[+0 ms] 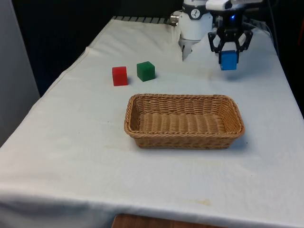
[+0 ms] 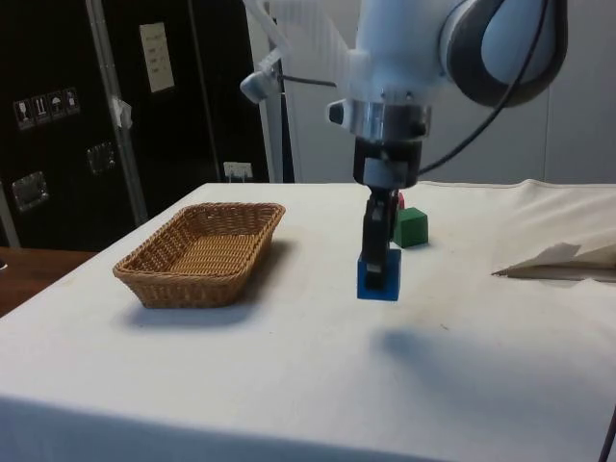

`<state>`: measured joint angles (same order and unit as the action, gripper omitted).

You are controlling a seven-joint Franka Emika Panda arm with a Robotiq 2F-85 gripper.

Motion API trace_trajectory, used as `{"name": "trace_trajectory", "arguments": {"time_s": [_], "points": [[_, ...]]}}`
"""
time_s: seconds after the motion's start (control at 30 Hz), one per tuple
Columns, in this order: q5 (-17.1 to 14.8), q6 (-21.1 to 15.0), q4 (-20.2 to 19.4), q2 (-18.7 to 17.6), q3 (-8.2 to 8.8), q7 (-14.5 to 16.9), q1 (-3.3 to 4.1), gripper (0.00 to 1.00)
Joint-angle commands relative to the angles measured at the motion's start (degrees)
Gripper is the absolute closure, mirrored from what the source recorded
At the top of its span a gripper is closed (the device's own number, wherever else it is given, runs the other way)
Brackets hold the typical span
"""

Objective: Pick up exactly two blocks and place them into the basket.

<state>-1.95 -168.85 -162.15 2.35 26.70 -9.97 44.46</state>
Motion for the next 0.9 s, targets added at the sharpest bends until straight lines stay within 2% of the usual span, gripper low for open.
{"name": "trace_trajectory", "arguments": {"time_s": [0.0, 0.07, 0.1, 0.13, 0.17, 0.33, 0.37, 0.4, 0.43, 0.6, 0.63, 0.67, 0.87], "points": [[1.5, 0.8, 1.0, -0.4, 0.06, -1.0, -0.57, 1.00], [1.5, 1.9, 1.7, 0.5, 0.06, -0.9, -0.74, 1.00], [0.0, 1.1, 0.6, 1.2, 0.00, 0.0, -0.11, 1.00], [1.5, 2.4, 2.1, 0.8, 0.06, -0.9, -0.80, 1.00], [1.5, 3.6, 2.8, 1.4, 0.11, -0.7, -0.92, 1.00], [1.3, 7.2, 5.6, 2.9, 0.23, -0.5, -1.32, 1.00], [0.1, 6.5, 5.0, 3.0, 0.23, 0.3, -0.80, 1.00], [1.3, 7.6, 5.9, 3.1, 0.23, -0.5, -1.38, 1.00], [1.3, 8.3, 6.5, 3.3, 0.23, -0.4, -1.49, 1.00], [1.3, 11.2, 9.2, 3.8, 0.52, -0.2, -1.78, 1.00], [0.2, 10.8, 8.9, 4.2, 0.57, 0.5, -1.32, 1.00], [1.3, 12.3, 10.3, 3.8, 0.69, 0.0, -1.83, 1.00], [1.3, 15.2, 14.1, 2.6, 1.15, 0.5, -2.06, 1.00]]}}
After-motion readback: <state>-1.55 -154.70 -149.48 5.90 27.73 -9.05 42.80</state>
